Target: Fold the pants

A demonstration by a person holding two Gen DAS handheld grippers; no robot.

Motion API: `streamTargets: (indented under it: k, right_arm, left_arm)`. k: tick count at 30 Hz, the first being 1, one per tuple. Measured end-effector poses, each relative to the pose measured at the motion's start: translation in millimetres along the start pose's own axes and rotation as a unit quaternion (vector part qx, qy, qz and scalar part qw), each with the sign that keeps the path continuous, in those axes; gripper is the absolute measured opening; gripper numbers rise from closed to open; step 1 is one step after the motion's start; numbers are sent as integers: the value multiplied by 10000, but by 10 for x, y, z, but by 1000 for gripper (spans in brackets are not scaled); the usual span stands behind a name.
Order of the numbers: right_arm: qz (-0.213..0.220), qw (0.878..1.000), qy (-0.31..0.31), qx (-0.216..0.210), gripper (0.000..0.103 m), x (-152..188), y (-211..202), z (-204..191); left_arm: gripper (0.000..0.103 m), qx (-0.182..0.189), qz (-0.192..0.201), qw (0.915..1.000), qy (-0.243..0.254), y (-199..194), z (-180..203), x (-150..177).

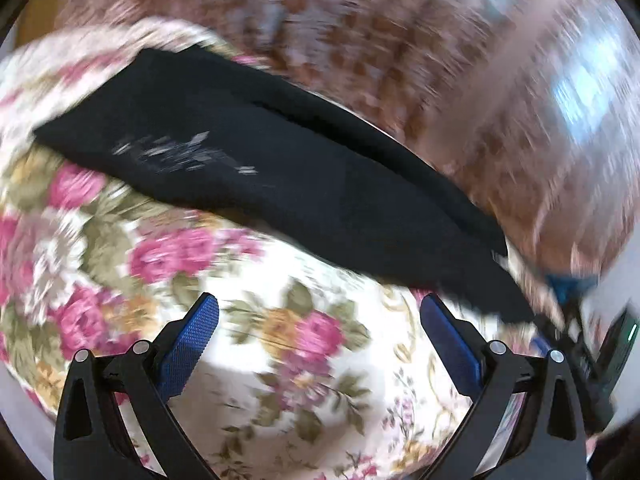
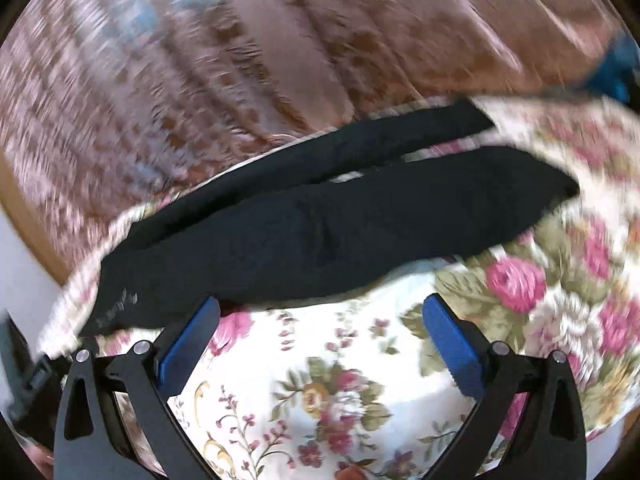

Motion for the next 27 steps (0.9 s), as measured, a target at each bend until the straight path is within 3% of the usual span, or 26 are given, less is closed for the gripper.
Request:
streamTargets:
  k: [3, 5, 7, 10, 15, 19, 27]
  right_arm:
    - [-57, 9984, 552, -122, 100, -46, 18, 317]
    - [-56, 9952, 955, -195, 99, -88, 20, 553]
    - [-55, 9909, 1331, -196, 89, -130, 19, 810]
    - [-48, 9826, 1850, -147, 83, -171, 35, 1185]
    - [59, 9636, 2654, -315, 71, -223, 93, 1654]
    - [164, 9545, 2947, -437, 68, -274, 168, 1825]
    - [65, 9555, 2910, -470, 49, -415, 414, 1991]
  left_arm:
    - [100, -145, -28, 9997, -209, 43, -154, -129]
    - [100, -218, 152, 9993, -279, 18, -234, -219]
    - [100, -279, 386, 9981, -386, -7, -332, -333]
    - [100, -403, 739, 9947, -598, -48, -509, -507]
    - [100, -253, 760, 9897, -1183, 32, -833, -755]
    - [100, 83, 1054, 9835, -1470, 14, -999, -835]
    - [100, -5, 1170, 9863, -1163, 138, -1023, -1015]
Point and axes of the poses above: each gripper's, at about its wrist camera, not at the fingertips, and y roughly the way its jaws point, z to its right, x to its underside, the point moved 1 cm from there along y, roughly the way its jaws point, and after that the axes turned 11 degrees about -y, right-handed, at the moved point
